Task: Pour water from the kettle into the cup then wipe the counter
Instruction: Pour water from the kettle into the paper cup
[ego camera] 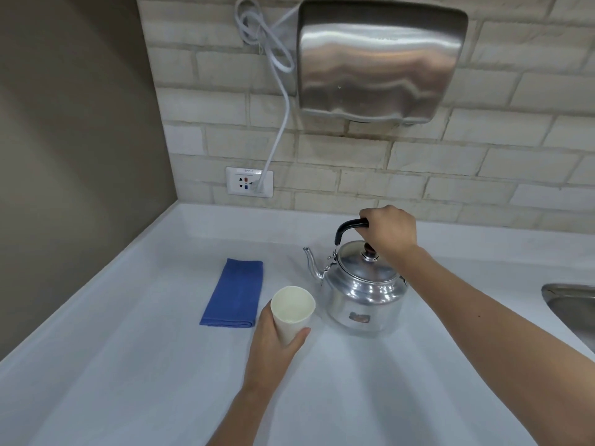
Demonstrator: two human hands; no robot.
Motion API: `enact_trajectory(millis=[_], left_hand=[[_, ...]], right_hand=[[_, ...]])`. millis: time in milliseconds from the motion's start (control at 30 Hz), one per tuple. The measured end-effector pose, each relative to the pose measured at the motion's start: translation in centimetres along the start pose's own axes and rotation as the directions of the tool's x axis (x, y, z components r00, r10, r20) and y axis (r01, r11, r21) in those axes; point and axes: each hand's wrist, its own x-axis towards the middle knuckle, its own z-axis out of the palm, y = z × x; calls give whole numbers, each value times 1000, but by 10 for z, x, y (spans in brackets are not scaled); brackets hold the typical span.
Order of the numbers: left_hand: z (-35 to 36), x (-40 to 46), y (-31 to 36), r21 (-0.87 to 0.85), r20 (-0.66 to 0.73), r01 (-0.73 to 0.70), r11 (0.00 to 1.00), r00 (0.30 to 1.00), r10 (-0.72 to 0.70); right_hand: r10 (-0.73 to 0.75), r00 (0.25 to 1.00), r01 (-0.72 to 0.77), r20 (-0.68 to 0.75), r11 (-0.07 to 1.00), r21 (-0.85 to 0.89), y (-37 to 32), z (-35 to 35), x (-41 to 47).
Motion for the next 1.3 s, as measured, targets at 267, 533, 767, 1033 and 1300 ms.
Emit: enact_trajectory(millis=[267,533,767,1033,1300], left_hand=[[-1,-1,0,12,3,-29,1000,1000,29],[-2,-3,1,13,24,-49,999,999,49],[-2,-3,0,15,39,-38,999,999,37],[-3,-2,-2,14,54,-33,999,998,32],[-2,-1,-1,13,62,-42,999,997,42]], right_hand=[[-101,994,95,-32,983,-154,-7,-31,-1],[-277,960,260,-30,930,-262,-17,-54,-9],[-375,927,358,3,883,-303,-29,-66,-16],[-415,905,418,91,831,-368,-33,-66,-24],[-424,896,438,135,792,-426,-38,-65,-27]])
